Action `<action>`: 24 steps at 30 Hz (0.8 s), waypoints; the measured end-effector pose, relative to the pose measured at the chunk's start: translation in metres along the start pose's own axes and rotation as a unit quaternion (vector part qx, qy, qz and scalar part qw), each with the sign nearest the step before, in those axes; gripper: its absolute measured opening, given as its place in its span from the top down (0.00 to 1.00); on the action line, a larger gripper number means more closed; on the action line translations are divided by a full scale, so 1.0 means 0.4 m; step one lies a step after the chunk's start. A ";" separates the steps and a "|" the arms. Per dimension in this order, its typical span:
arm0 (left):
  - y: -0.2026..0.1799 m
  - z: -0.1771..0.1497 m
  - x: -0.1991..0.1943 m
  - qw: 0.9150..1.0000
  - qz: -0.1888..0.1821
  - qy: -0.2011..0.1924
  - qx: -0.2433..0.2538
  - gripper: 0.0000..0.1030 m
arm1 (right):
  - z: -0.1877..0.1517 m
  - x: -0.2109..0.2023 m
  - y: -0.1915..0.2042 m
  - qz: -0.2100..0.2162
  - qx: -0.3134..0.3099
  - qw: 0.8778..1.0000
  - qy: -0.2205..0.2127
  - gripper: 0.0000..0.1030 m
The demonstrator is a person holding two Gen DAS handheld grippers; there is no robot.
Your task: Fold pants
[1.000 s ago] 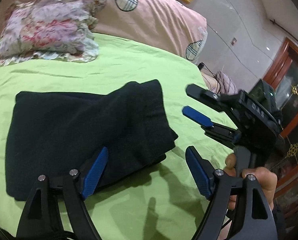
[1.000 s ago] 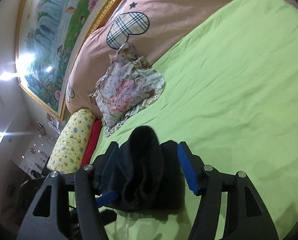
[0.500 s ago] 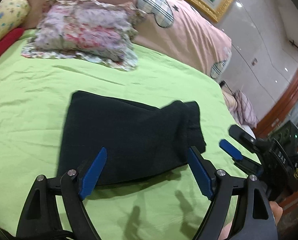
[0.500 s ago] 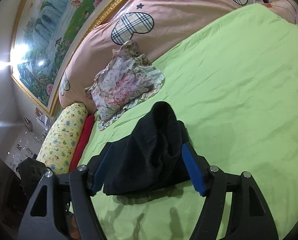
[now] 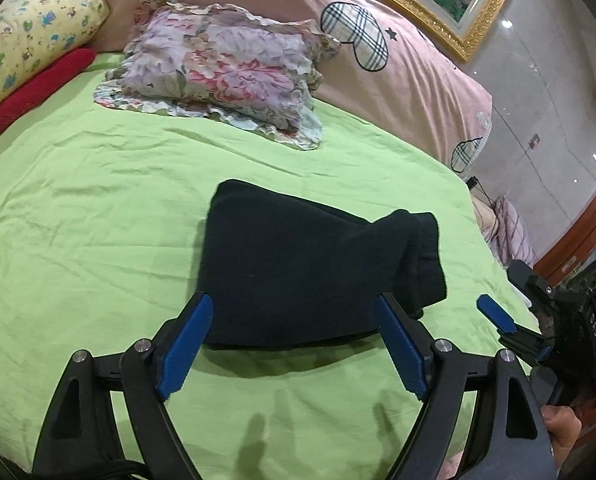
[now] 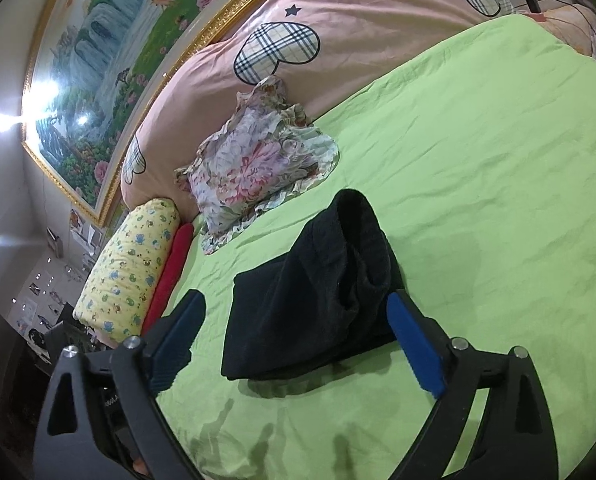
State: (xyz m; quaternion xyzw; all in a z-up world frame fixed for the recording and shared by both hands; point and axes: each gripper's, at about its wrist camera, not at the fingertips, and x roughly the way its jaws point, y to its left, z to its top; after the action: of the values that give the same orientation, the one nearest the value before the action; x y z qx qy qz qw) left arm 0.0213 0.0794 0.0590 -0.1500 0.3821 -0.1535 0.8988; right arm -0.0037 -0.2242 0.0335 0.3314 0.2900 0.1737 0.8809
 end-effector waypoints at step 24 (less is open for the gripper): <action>0.095 0.015 0.084 0.999 0.024 0.043 -0.020 0.19 | -0.022 0.084 -0.067 -0.029 0.016 0.998 0.053 0.10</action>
State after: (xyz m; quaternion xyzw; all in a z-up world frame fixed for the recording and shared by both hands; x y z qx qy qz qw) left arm 0.0541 0.1016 0.0266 -0.1520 0.4268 -0.1305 0.8819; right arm 0.0196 -0.2226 -0.0037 0.3276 0.3487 0.1607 0.8633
